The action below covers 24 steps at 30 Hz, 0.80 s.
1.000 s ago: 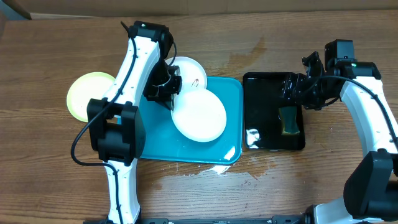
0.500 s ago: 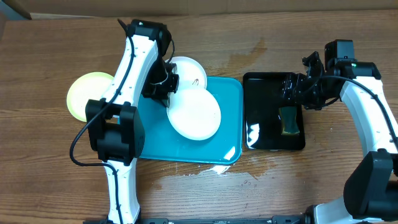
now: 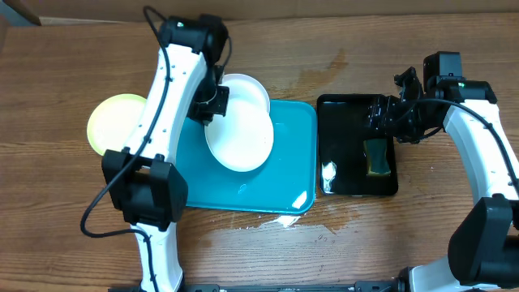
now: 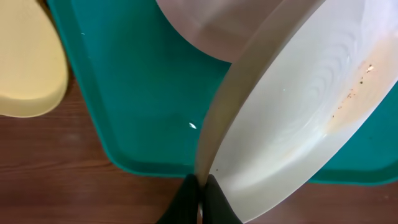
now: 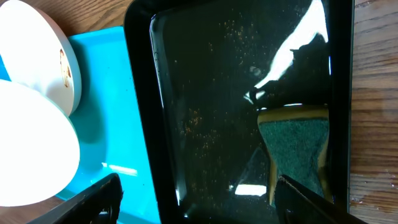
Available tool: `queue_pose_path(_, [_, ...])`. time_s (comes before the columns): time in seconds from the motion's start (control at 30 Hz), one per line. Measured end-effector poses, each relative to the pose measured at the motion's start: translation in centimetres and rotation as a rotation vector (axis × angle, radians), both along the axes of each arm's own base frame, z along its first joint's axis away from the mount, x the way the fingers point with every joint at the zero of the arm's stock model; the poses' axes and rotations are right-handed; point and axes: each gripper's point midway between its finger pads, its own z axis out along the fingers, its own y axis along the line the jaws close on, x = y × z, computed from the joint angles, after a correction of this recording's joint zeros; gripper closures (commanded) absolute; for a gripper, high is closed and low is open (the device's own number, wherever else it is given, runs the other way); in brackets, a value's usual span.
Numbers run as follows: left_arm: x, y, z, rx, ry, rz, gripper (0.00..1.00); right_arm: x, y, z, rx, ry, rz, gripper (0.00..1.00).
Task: Clean dirty plates on tray and stack at the side
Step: 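Carry the white plate left and lower it onto the yellow plate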
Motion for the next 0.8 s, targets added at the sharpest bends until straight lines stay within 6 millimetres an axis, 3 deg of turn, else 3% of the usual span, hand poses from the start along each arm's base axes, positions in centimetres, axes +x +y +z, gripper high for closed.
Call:
queue_pose_path(0.57, [0.3,-2.8,2.1,0.383,-0.182,-0.212,0.96,0.0,0.0,0.0,-0.005,-0.005,0.010,0.20])
queue_pose_path(0.67, [0.5,-3.9,2.9,0.455,-0.244,-0.252,0.96,0.0,-0.2,-0.1,-0.018,-0.004,0.009,0.20])
queue_pose_path(0.8, [0.5,-6.8,3.8,0.516,-0.346,-0.326,0.96,0.0,-0.4,-0.2,-0.028,-0.005,0.007,0.20])
